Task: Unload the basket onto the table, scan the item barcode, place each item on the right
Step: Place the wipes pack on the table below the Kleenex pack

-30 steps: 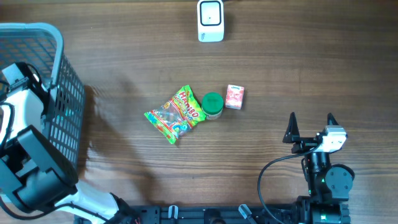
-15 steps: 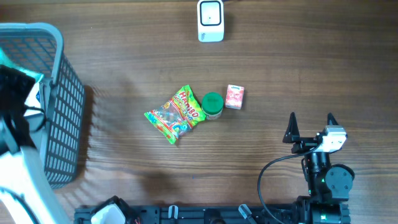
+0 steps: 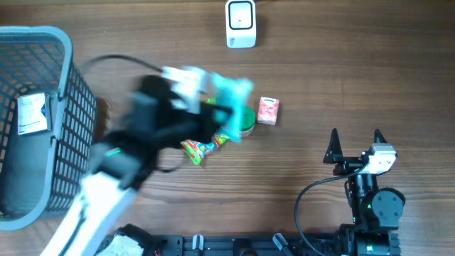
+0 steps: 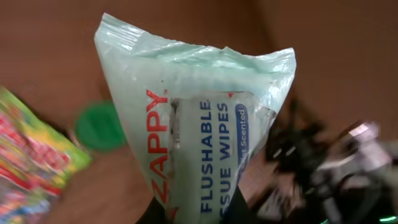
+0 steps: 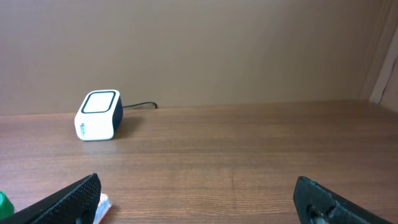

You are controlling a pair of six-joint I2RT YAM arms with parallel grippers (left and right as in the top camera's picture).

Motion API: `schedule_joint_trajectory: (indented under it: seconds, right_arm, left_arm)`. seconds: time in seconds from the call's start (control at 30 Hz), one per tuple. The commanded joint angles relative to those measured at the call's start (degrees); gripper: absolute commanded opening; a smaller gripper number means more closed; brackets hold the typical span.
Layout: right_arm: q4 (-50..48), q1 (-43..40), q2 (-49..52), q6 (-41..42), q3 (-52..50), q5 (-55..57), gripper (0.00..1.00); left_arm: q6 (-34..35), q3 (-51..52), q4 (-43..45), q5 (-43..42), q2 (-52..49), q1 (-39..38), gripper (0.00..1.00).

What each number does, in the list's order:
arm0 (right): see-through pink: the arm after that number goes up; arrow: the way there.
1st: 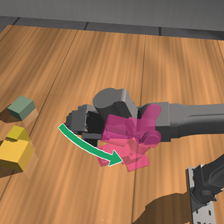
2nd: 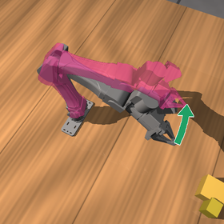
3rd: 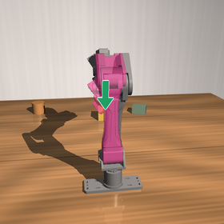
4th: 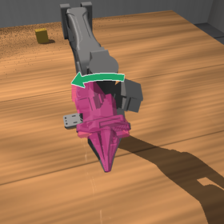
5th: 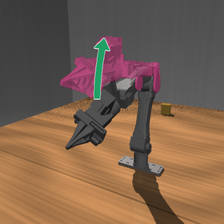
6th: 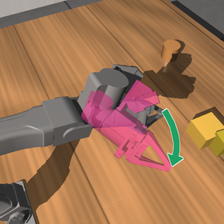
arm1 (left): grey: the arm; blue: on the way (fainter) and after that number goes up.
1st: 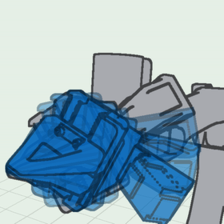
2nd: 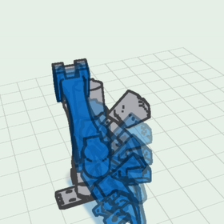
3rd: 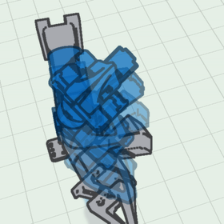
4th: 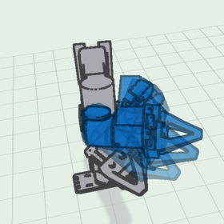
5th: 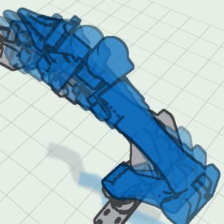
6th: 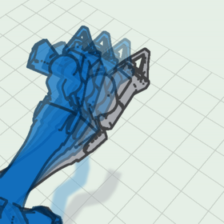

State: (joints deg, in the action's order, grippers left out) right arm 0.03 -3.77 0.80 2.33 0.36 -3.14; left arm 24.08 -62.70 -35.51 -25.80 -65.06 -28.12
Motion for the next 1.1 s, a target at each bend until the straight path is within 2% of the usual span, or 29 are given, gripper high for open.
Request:
schedule_joint_trajectory:
  seconds: [0.0,0.1,0.2,0.3,0.47,0.5,0.53,0.57,0.6,0.63,0.67,0.83,0.97,1.07]
  right_arm:
    - [-0.11,0.17,-0.26,0.7,-0.07,0.52,1.0]
    - [-0.11,0.17,-0.26,0.7,-0.07,0.52,1.0]
    - [-0.11,0.17,-0.26,0.68,-0.07,0.52,1.0]
    - [-0.11,0.17,-0.26,0.7,-0.07,0.52,1.0]
    - [-0.11,0.17,-0.26,0.68,-0.07,0.52,1.0]
    - [-0.11,0.17,-0.26,0.7,-0.07,0.52,1.0]
    - [-0.11,0.17,-0.26,0.7,-0.07,0.52,1.0]
    - [-0.11,0.17,-0.26,0.7,-0.07,0.52,1.0]
    - [-0.11,0.17,-0.26,0.7,-0.07,0.52,1.0]
    - [-0.11,0.17,-0.26,0.68,-0.07,0.52,1.0]
    - [-0.11,0.17,-0.26,0.7,-0.07,0.52,1.0]
    - [-0.11,0.17,-0.26,0.7,-0.07,0.52,1.0]
    - [-0.11,0.17,-0.26,0.68,-0.07,0.52,1.0]
    - [-0.11,0.17,-0.26,0.68,-0.07,0.52,1.0]
  left_arm:
    - [-3.26,1.84,2.86,6.71,-9.84,-10.71,0.04]
    - [-7.21,1.84,6.71,6.84,-18.64,-16.92,0.04]
    - [-7.1,1.84,10.01,8.83,-26.4,-20.06,0.04]
    - [-5.57,1.84,11.98,8.96,-33.35,-20.81,0.04]
    - [-4.96,1.84,11.96,8.94,-39.3,-20.79,0.04]
    - [-4.07,1.84,11.93,8.94,-39.32,-20.79,0.2]
    - [-3.87,1.81,12.0,8.96,-38.99,-20.79,0.43]
    - [-3.91,1.81,11.98,8.96,-38.64,-20.76,0.58]
    - [-3.89,1.79,11.93,8.96,-38.12,-20.74,0.66]
    - [-3.89,1.77,11.82,8.96,-37.48,-20.74,0.88]
    - [-3.89,1.77,11.69,8.96,-36.74,-20.74,1.0]
    - [-2.43,1.55,10.19,8.94,-29.66,-20.74,1.0]
    - [-2.62,1.55,4.87,9.38,-20.79,-19.63,1.0]
    - [-2.62,1.55,0.52,13.6,-14.36,-17.03,1.0]
